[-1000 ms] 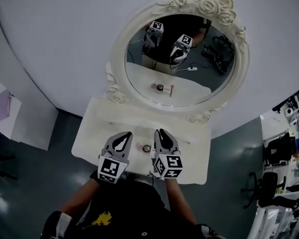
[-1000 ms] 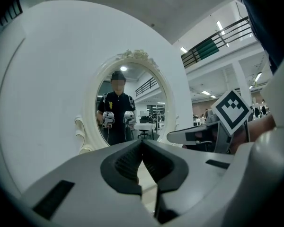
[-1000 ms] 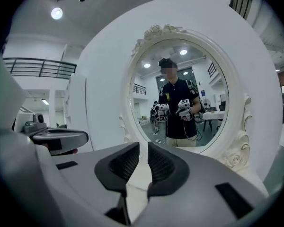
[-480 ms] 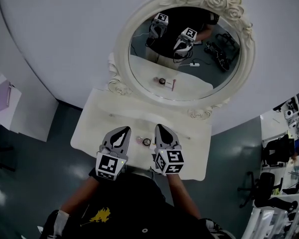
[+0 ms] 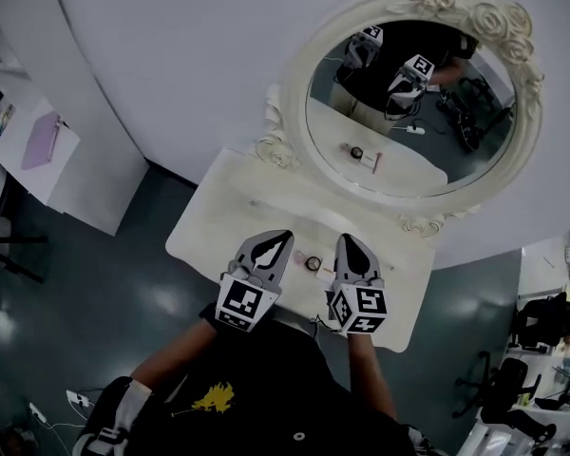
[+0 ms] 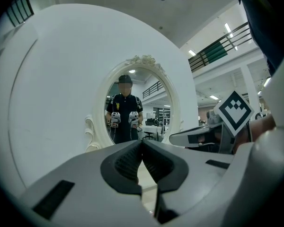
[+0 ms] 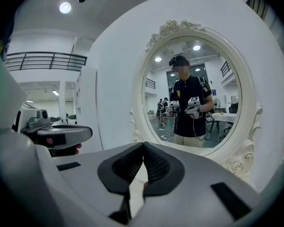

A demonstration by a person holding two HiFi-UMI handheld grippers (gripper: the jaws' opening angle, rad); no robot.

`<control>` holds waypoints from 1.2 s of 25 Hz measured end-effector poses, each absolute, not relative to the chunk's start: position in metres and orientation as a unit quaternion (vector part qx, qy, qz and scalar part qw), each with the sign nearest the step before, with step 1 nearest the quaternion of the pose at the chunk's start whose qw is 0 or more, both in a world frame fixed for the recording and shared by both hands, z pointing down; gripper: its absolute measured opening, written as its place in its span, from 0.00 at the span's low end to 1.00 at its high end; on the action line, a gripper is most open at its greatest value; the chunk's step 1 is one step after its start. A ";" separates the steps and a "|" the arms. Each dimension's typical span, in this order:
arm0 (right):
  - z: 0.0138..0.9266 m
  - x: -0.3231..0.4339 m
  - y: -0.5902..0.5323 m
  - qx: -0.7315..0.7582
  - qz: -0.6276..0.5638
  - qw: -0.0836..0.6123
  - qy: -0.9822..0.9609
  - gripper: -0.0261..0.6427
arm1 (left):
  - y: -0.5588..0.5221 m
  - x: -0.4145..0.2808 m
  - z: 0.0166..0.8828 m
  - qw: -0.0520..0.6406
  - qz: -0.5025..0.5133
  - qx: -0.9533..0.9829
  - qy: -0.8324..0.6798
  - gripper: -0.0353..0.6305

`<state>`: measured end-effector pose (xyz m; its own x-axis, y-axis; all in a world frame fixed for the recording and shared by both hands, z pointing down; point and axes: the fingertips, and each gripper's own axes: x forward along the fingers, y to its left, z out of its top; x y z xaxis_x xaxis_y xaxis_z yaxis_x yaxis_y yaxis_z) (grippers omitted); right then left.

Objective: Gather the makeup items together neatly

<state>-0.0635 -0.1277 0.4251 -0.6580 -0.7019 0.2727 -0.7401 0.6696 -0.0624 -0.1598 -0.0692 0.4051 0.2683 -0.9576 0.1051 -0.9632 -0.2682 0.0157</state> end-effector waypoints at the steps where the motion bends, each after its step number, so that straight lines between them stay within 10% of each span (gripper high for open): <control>1: 0.425 -0.065 -0.126 0.397 0.084 0.114 -0.907 0.06 | -0.068 -0.163 0.405 0.039 0.037 0.794 -0.606 0.07; 30: 0.438 -0.053 -0.109 0.445 0.098 0.118 -0.882 0.06 | -0.074 -0.194 0.426 0.043 0.025 0.799 -0.600 0.07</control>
<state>-0.0526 -0.1093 0.4380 -0.5756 -0.7625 0.2955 -0.8088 0.5841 -0.0682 -0.1944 -0.0743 0.4263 0.2798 -0.9557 0.0916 -0.9600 -0.2774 0.0382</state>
